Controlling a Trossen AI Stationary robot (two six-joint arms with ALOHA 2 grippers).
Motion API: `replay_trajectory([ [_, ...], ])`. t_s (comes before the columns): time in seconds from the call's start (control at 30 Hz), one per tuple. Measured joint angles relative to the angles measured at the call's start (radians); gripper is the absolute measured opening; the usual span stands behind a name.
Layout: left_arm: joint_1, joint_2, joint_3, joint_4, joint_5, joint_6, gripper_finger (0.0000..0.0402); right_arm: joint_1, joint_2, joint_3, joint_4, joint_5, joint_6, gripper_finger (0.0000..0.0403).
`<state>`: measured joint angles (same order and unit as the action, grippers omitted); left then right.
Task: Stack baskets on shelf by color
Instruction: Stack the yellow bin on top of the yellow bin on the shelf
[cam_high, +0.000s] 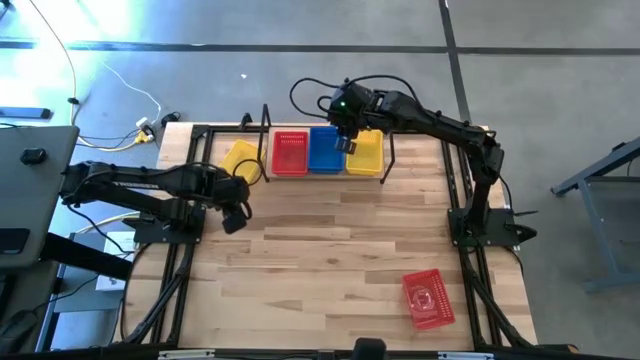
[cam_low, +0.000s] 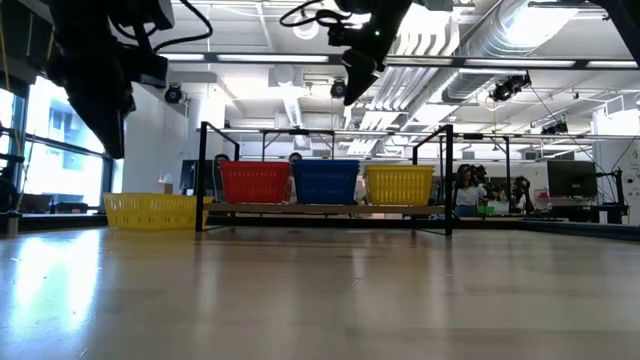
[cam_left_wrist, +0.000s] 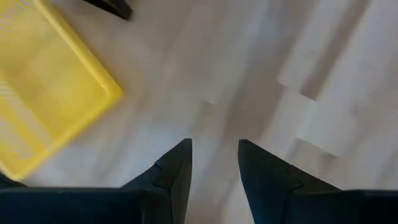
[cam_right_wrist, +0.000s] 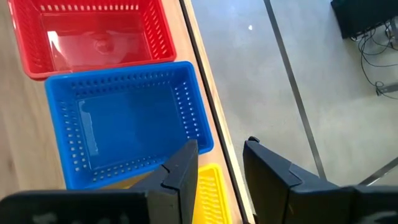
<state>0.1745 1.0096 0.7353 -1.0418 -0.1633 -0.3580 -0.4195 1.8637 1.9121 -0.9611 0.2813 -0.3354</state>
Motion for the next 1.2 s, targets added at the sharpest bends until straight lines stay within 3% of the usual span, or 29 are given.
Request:
replay_trajectory([
  [0.2, 0.009, 0.000, -0.039, 0.036, -0.126, -0.006, 0.0120, -0.018, 0.000, 0.000, 0.000, -0.001, -0.025, 0.0114],
  [0.37, 0.016, 0.000, -0.039, 0.045, -0.121, -0.006, 0.0120, -0.035, 0.000, 0.000, 0.000, -0.002, -0.014, 0.0114],
  [0.6, 0.020, 0.006, -0.038, 0.239, -0.094, 0.038, 0.0119, -0.044, 0.000, 0.000, 0.000, -0.005, -0.006, 0.0114],
  [0.93, 0.130, 0.128, -0.038, 0.231, -0.144, 0.084, 0.0119, -0.059, 0.001, 0.000, 0.001, -0.098, -0.006, 0.0114],
  [1.2, 0.197, 0.236, -0.038, 0.231, -0.270, 0.085, 0.0119, -0.077, 0.001, 0.000, 0.001, -0.099, -0.006, 0.0114],
])
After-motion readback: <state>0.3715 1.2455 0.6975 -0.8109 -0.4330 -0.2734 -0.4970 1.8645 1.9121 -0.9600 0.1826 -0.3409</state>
